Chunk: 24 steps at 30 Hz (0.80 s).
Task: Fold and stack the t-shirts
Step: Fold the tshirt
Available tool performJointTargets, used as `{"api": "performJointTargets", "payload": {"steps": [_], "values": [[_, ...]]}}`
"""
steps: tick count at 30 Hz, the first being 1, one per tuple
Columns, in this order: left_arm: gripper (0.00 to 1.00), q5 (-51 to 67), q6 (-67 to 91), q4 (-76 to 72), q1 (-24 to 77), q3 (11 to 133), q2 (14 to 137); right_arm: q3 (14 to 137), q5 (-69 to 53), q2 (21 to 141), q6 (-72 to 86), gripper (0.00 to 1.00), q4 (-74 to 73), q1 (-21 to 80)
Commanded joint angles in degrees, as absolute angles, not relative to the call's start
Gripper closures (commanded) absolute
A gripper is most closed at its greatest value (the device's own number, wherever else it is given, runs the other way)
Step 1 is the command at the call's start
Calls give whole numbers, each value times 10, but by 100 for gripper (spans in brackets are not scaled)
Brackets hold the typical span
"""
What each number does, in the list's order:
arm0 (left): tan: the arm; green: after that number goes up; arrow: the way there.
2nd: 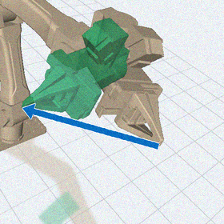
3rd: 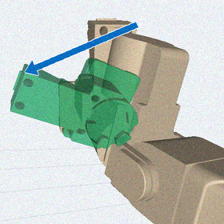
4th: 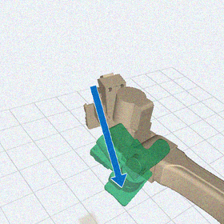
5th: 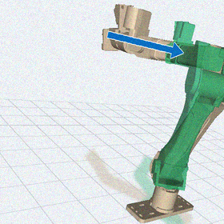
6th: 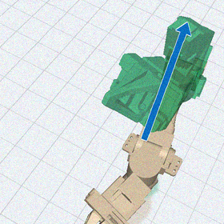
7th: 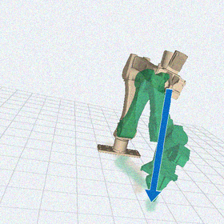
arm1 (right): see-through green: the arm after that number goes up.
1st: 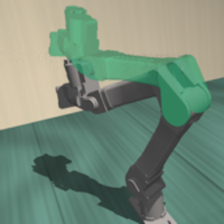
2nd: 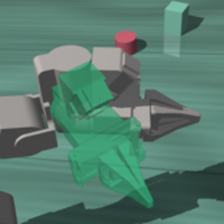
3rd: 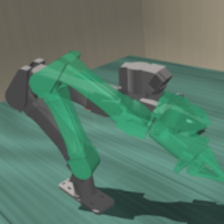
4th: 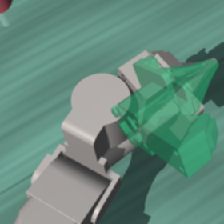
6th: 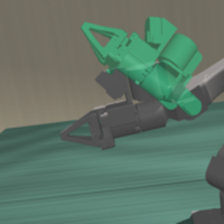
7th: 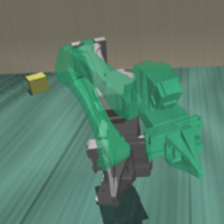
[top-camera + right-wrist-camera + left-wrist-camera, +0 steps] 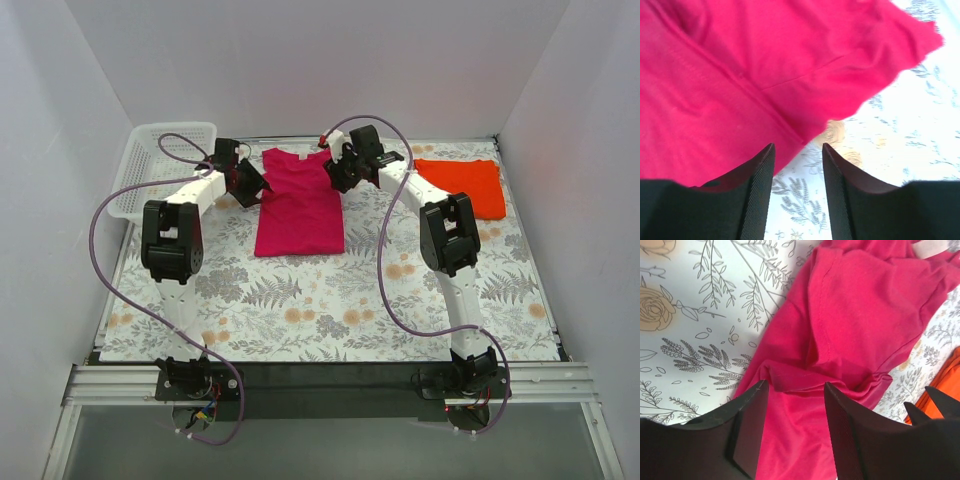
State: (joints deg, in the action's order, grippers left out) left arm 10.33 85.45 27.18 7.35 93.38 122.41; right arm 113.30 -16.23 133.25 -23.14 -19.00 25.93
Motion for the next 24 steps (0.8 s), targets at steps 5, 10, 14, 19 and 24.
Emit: {"api": "performJointTargets", "payload": {"steps": [5, 10, 14, 19, 24], "values": [[49, 116, 805, 201, 69, 893, 1103, 1082, -194, 1243, -192, 57, -145, 251], [44, 177, 730, 150, 69, 755, 985, 982, -532, 1168, -436, 52, -308, 244], [45, 228, 700, 156, 69, 658, 940, 806, -549, 1084, -589, 48, -347, 270], [45, 184, 717, 152, 79, 522, 852, 706, -412, 1033, -570, 47, -231, 310], [44, 144, 728, 139, 91, 469, 827, 706, -324, 1048, -522, 46, -179, 320]]}}
